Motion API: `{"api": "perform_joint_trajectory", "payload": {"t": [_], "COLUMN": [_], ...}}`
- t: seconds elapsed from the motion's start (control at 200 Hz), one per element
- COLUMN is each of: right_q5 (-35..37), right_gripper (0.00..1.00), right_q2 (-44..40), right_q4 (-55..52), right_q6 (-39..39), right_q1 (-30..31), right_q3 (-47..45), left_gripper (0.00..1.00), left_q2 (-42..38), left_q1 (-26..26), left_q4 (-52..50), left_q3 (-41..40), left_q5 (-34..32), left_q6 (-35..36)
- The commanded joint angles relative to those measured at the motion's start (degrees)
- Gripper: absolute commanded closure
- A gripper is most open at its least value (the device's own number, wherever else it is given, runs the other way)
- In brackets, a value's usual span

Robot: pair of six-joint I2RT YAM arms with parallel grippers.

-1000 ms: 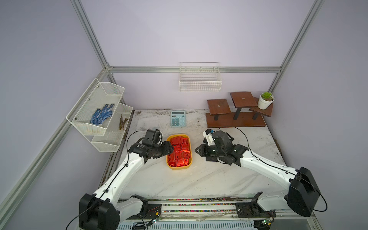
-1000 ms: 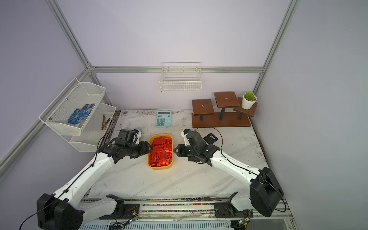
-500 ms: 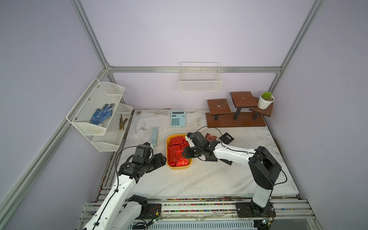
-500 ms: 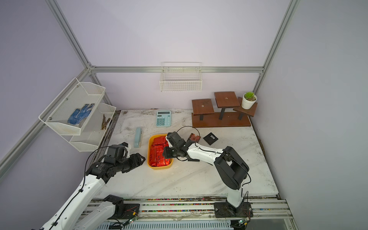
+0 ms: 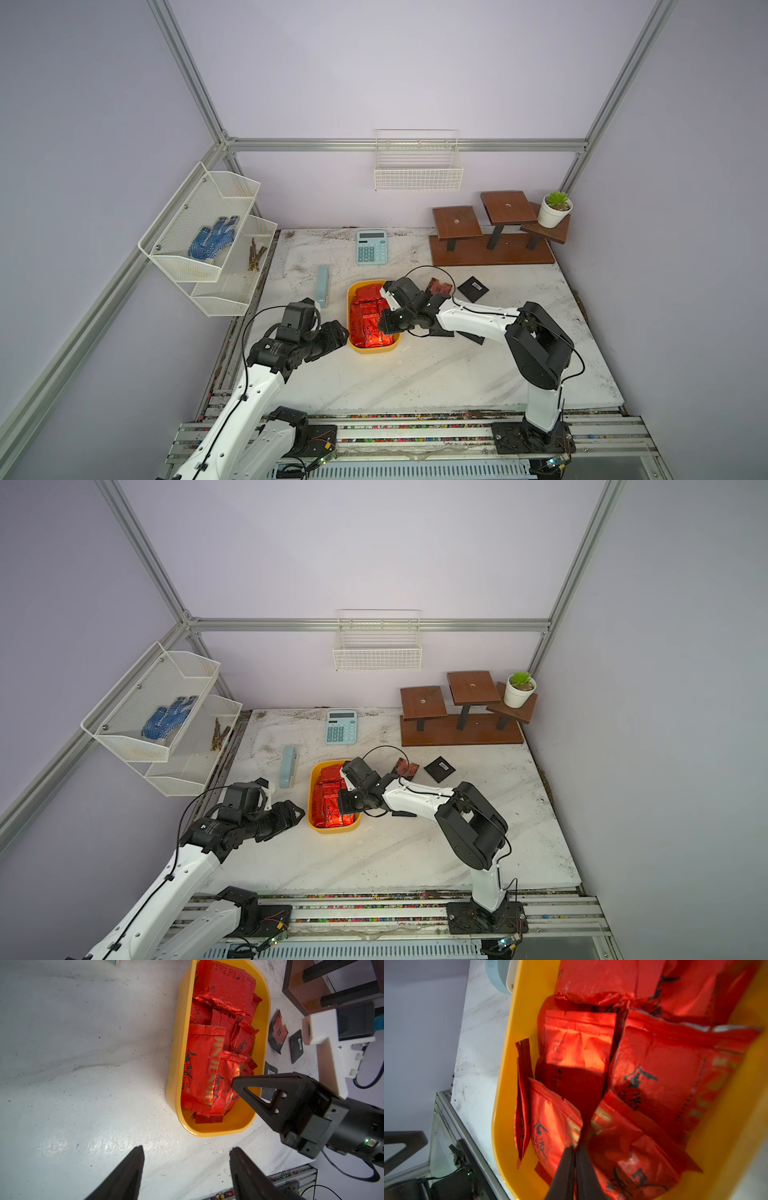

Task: Take the tea bags out of the storage box
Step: Pick up the tea bag from the storage box.

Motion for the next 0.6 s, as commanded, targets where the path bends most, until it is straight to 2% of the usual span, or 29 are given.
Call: {"api": "perform_joint_trajectory", "payload": {"t": [0.0,0.14,0.3,0.595], "right_q5": [-1.16,1.39,2.53,3.42], "right_gripper": [1.0,1.0,1.0,1.0], "right_q2": [-1.63,-7.05,-13.94,-29.64], "right_q4": [1.82,-0.83,-4.64,-4.59], "right_q6": [0.74,-0.53,-2.46,0.42], "right_q1": [0.44,-0.83,-5.0,-21.51], "right_q3": [0.49,0.67,-0.21,-11.37], "left_gripper": [0.31,0.32,0.34,0.35], "left_q2": [-0.12,0.81,3.19,6.21], "left_q1": [0.36,0.32,-0.12,-5.72], "left_q4": [1.13,3.13,5.45,9.08], "left_q3": [0.6,0.94,2.02,3.56], "left_q5": [1.39,3.88,6.17,4.54], "left_q6": [-0.54,-0.28,-1.36,-3.95]}}
